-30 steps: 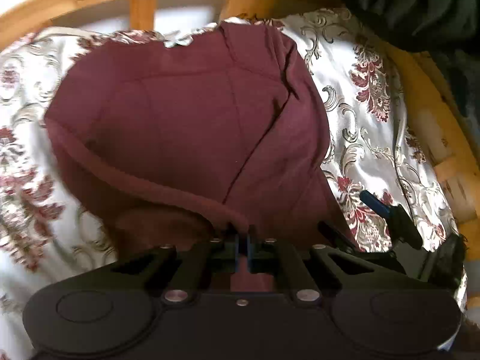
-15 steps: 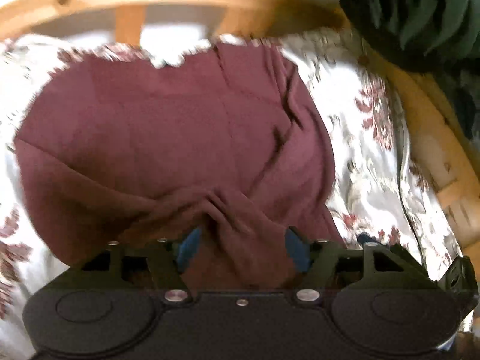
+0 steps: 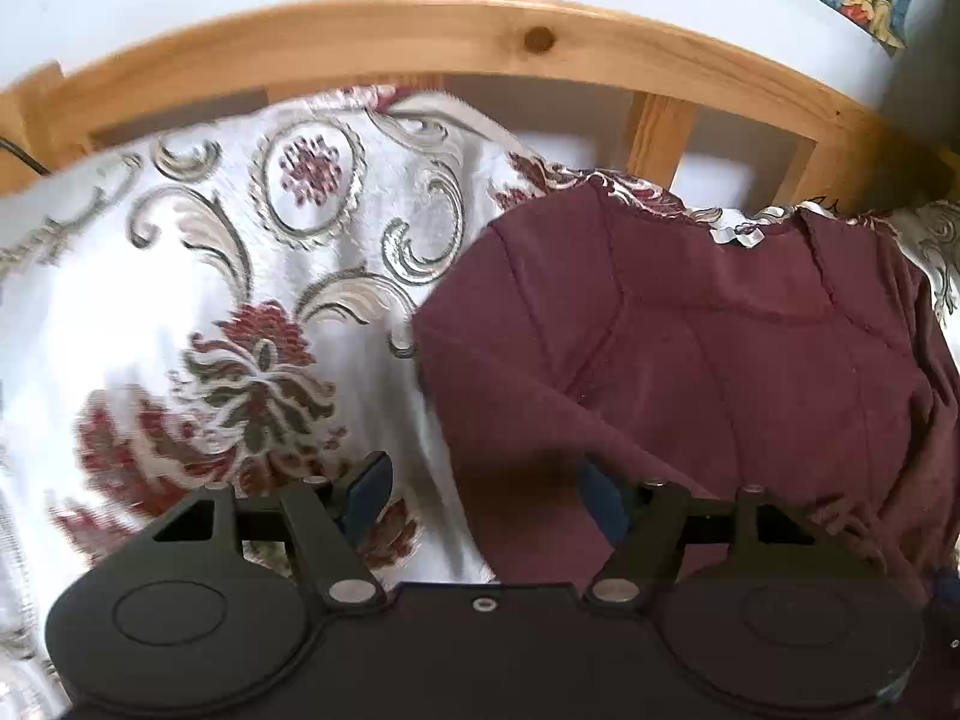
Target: Fold small clothes
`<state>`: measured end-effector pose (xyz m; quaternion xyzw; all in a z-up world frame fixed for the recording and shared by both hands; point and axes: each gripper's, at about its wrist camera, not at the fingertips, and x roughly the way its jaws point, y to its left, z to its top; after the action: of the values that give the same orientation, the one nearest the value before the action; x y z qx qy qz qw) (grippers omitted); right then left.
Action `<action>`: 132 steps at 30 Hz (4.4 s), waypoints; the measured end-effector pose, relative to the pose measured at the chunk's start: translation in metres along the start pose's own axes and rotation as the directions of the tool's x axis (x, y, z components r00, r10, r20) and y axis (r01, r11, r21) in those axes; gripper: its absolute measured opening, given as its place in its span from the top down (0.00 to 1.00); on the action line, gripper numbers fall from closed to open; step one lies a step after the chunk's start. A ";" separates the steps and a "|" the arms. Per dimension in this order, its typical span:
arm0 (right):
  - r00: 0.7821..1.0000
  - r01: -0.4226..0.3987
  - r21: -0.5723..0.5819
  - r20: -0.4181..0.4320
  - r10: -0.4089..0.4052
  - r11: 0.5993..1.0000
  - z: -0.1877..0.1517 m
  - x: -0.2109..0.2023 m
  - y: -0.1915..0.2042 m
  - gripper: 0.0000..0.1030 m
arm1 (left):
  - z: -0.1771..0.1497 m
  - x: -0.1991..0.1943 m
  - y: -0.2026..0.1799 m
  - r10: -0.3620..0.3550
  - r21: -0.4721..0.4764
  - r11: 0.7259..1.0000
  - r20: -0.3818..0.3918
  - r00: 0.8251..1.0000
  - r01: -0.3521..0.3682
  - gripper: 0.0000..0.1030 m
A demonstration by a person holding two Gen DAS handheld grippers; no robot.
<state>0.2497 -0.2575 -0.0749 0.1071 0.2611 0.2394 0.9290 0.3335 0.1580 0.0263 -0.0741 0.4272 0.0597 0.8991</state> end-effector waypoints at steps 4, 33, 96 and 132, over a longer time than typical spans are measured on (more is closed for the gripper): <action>0.999 -0.032 -0.031 -0.027 0.031 0.999 -0.005 0.004 0.004 0.78 | 0.005 0.021 -0.004 -0.023 -0.009 1.000 -0.009 1.000 0.023 0.34; 0.999 0.031 0.153 -0.014 -0.029 0.988 0.006 -0.025 -0.056 0.52 | -0.086 -0.006 -0.015 0.047 0.208 0.975 0.150 0.988 -0.079 0.20; 0.999 0.008 0.062 -0.047 -0.006 0.998 0.003 -0.023 -0.037 0.17 | -0.059 0.035 -0.008 0.379 0.010 0.917 0.288 0.879 -0.399 0.17; 0.959 0.076 -0.615 -0.172 -0.227 0.785 -0.051 -0.143 0.056 0.00 | -0.288 -0.139 -0.078 -0.233 0.471 0.864 0.063 0.970 0.176 0.01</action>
<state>0.0933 -0.2767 -0.0373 -0.2445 0.2879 0.2449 0.8930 0.0414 0.0227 -0.0389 0.1008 0.3649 -0.1351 0.9157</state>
